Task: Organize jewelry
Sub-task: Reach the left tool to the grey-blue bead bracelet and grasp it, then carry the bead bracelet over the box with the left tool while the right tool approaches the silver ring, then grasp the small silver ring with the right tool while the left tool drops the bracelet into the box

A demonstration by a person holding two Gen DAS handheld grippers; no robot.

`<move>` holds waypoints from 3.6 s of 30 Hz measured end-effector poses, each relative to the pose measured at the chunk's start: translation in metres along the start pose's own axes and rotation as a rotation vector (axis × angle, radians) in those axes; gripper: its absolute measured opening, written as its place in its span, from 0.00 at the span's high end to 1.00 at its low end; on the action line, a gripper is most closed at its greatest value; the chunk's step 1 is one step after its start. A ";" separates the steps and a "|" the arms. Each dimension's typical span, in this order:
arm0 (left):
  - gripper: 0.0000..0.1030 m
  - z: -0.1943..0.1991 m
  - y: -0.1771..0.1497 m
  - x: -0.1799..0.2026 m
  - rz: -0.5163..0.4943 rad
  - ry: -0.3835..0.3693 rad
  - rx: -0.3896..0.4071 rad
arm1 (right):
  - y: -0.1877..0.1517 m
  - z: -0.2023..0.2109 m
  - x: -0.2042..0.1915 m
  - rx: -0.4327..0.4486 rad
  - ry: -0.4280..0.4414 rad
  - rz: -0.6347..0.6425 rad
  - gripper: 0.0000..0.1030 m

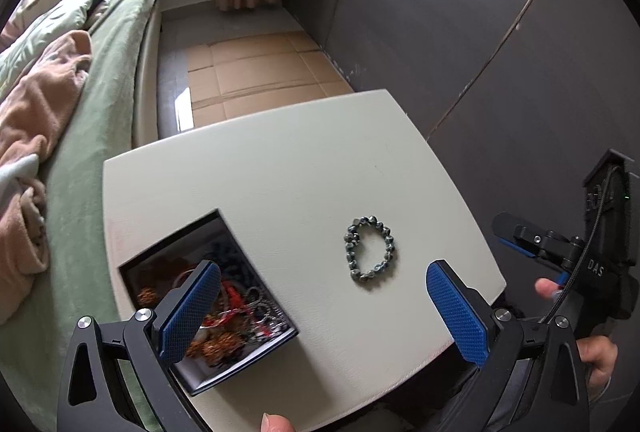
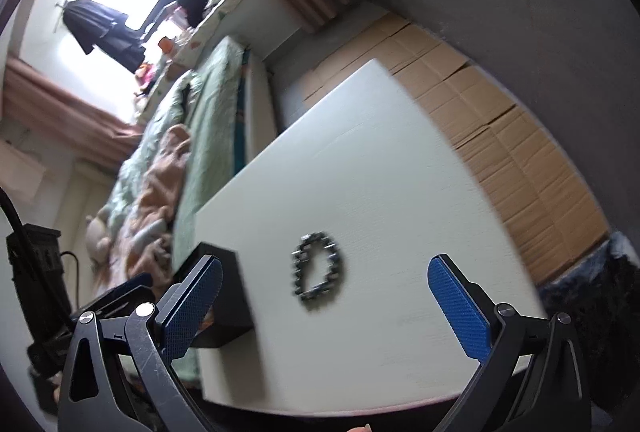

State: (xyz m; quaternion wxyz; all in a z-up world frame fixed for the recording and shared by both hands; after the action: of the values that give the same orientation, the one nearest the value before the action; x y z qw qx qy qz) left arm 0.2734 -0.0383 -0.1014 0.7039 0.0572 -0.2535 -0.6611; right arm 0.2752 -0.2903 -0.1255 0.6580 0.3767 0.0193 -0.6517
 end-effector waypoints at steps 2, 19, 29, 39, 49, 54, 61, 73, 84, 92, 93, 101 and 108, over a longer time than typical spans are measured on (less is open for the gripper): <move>0.01 -0.008 0.000 0.005 0.002 0.002 -0.020 | 0.001 0.004 0.005 0.012 -0.032 0.002 0.00; 0.50 -0.089 -0.013 0.031 -0.080 0.078 -0.211 | 0.007 0.014 0.026 0.047 -0.050 -0.042 0.04; 0.80 -0.119 -0.021 0.027 -0.068 0.095 -0.232 | 0.005 0.001 0.019 0.008 -0.056 -0.024 0.22; 0.92 -0.091 -0.011 0.031 -0.086 0.035 -0.169 | 0.007 -0.014 0.000 -0.023 -0.057 0.018 0.22; 0.92 -0.034 0.006 0.037 -0.086 -0.038 -0.069 | 0.004 -0.020 -0.006 -0.038 -0.090 0.082 0.24; 0.92 -0.010 0.013 0.025 -0.075 -0.036 -0.023 | 0.000 -0.028 -0.017 -0.065 -0.104 0.142 0.32; 0.92 0.013 0.016 -0.004 -0.024 -0.015 0.017 | -0.008 -0.054 -0.043 -0.152 -0.095 0.281 0.50; 0.92 0.040 0.019 -0.050 0.041 0.019 0.065 | -0.016 -0.096 -0.074 -0.271 -0.143 0.503 0.65; 0.92 0.042 0.011 -0.097 0.124 0.048 0.058 | -0.022 -0.124 -0.074 -0.319 -0.220 0.560 0.79; 0.92 0.040 0.007 -0.107 0.150 0.047 0.057 | -0.025 -0.117 -0.079 -0.304 -0.256 0.616 0.86; 0.92 0.040 0.007 -0.108 0.153 0.047 0.060 | -0.025 -0.114 -0.082 -0.293 -0.255 0.618 0.86; 0.91 0.030 0.008 -0.117 0.254 -0.038 -0.005 | -0.012 -0.058 -0.119 -0.142 -0.120 0.579 0.86; 0.30 0.037 0.000 -0.124 0.283 -0.058 -0.002 | -0.019 -0.050 -0.152 -0.128 0.015 0.562 0.86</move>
State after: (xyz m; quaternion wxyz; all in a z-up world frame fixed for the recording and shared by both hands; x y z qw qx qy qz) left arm 0.2576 0.0898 -0.1048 0.7826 0.0011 -0.2785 -0.5567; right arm 0.2594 -0.1339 -0.0914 0.8351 0.3298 -0.0398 -0.4384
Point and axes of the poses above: each gripper's, at about its wrist camera, not at the fingertips, and z roughly against the way its jaws point, x to its right, y to its top, the point moved 4 cm from there along -z, roughly the way its jaws point, and after that the axes turned 8 degrees about z, right-handed, at the moved point
